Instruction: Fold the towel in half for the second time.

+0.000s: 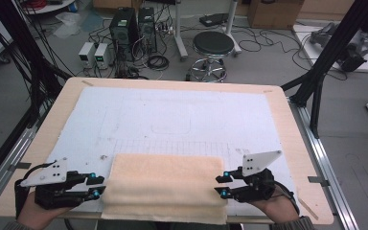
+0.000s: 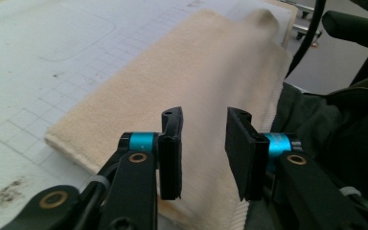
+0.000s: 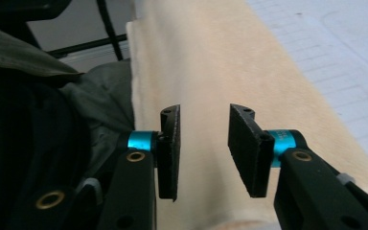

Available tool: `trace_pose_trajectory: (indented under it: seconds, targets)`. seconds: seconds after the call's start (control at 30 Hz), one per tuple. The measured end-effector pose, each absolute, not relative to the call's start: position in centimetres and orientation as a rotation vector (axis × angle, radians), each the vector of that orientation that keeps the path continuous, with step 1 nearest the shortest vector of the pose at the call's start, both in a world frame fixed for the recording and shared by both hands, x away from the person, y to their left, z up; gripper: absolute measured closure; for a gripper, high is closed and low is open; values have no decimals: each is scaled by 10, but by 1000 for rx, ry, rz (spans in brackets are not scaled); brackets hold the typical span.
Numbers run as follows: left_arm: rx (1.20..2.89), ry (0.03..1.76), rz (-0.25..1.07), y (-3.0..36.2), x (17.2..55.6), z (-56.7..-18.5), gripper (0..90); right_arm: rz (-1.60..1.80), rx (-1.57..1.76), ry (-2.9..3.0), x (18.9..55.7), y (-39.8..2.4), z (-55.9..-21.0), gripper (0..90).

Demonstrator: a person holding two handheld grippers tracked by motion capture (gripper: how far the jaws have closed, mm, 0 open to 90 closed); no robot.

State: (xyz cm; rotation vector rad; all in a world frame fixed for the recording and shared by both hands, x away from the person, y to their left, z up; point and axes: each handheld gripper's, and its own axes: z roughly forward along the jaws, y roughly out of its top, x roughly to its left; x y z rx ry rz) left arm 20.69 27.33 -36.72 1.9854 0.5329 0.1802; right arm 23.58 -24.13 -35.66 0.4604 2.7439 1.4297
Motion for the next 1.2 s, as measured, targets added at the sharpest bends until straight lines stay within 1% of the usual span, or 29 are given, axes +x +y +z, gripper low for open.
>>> trace_pose_trajectory:
  seconds: [0.1, 0.33, 0.53, 0.6, 0.67, 0.73, 0.87, 0.97, 1.03, 1.1, 1.17, 1.2]
  targets:
    - [1993, 567, 194, 273, 218, -374, 633, 1399, 525, 2718, 247, -245, -362, 615]
    - [2000, 670, 248, 261, 253, -397, 562, 1270, 639, 2669, 287, -238, -385, 522]
    - [2045, 733, 299, 249, 287, -409, 464, 1196, 737, 2659, 318, -234, -403, 448]
    - [2058, 763, 301, 247, 297, -414, 423, 1191, 774, 2668, 325, -233, -409, 425]
    - [2079, 795, 289, 246, 304, -421, 400, 1182, 789, 2693, 330, -233, -416, 403]
    - [2096, 827, 270, 246, 310, -427, 372, 1175, 799, 2720, 333, -232, -422, 399]
    - [2116, 856, 190, 246, 317, -435, 378, 1195, 840, 2789, 337, -233, -431, 438]
    - [2108, 867, 132, 245, 318, -437, 455, 1220, 837, 2813, 337, -233, -433, 512]
    - [2107, 856, 133, 246, 317, -437, 543, 1222, 828, 2819, 337, -233, -433, 571]
    - [2098, 849, 125, 247, 317, -437, 642, 1232, 816, 2830, 337, -232, -433, 661]
    - [2103, 835, 137, 247, 315, -436, 716, 1237, 796, 2840, 337, -232, -432, 730]
    - [2098, 837, 142, 246, 314, -435, 749, 1235, 781, 2841, 336, -231, -431, 751]
